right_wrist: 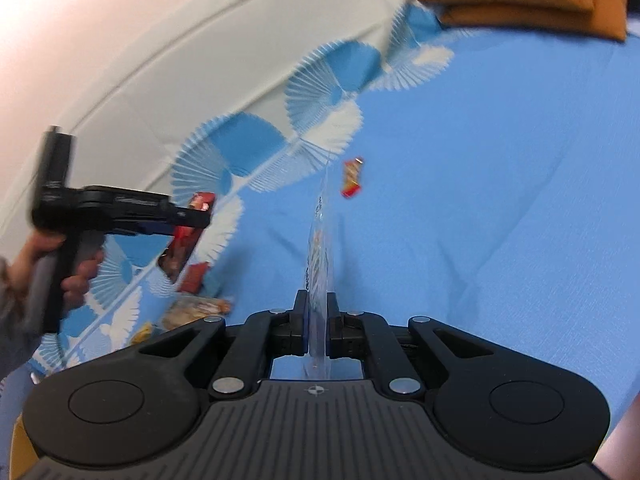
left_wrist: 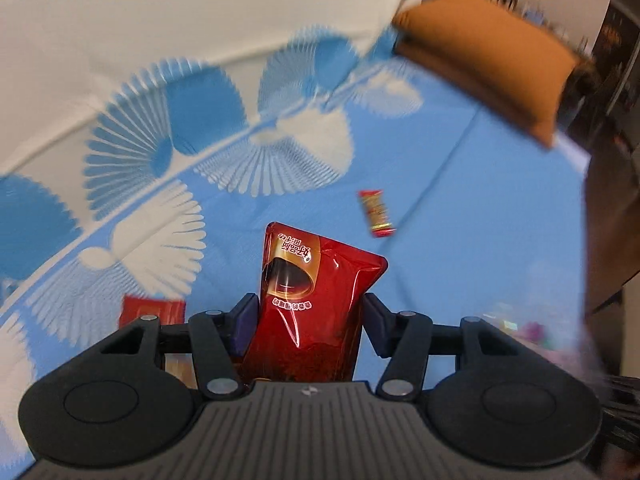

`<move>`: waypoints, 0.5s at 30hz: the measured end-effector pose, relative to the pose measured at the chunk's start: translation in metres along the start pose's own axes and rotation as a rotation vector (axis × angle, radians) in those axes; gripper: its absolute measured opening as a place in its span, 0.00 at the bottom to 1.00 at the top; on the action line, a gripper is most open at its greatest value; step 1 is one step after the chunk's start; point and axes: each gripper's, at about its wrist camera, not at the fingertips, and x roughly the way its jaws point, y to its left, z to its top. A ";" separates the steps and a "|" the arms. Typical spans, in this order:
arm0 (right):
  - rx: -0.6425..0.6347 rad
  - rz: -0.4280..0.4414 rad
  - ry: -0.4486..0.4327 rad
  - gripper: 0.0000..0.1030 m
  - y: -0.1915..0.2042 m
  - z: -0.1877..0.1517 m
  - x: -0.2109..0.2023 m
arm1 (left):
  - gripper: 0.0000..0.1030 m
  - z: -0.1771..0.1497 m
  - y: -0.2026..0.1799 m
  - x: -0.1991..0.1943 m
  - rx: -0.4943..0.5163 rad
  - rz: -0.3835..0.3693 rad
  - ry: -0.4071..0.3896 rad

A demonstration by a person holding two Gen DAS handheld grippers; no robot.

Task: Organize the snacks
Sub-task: 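Carry the candy bag and red pouch in both tools over the cardboard box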

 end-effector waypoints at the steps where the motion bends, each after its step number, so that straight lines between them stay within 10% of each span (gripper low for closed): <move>1: -0.001 0.020 -0.006 0.07 0.008 0.002 -0.009 | 0.60 -0.008 -0.005 -0.025 -0.010 0.001 -0.020; 15: -0.221 0.318 0.098 0.07 0.144 -0.053 -0.151 | 0.60 -0.215 -0.065 -0.333 -0.278 0.211 -0.131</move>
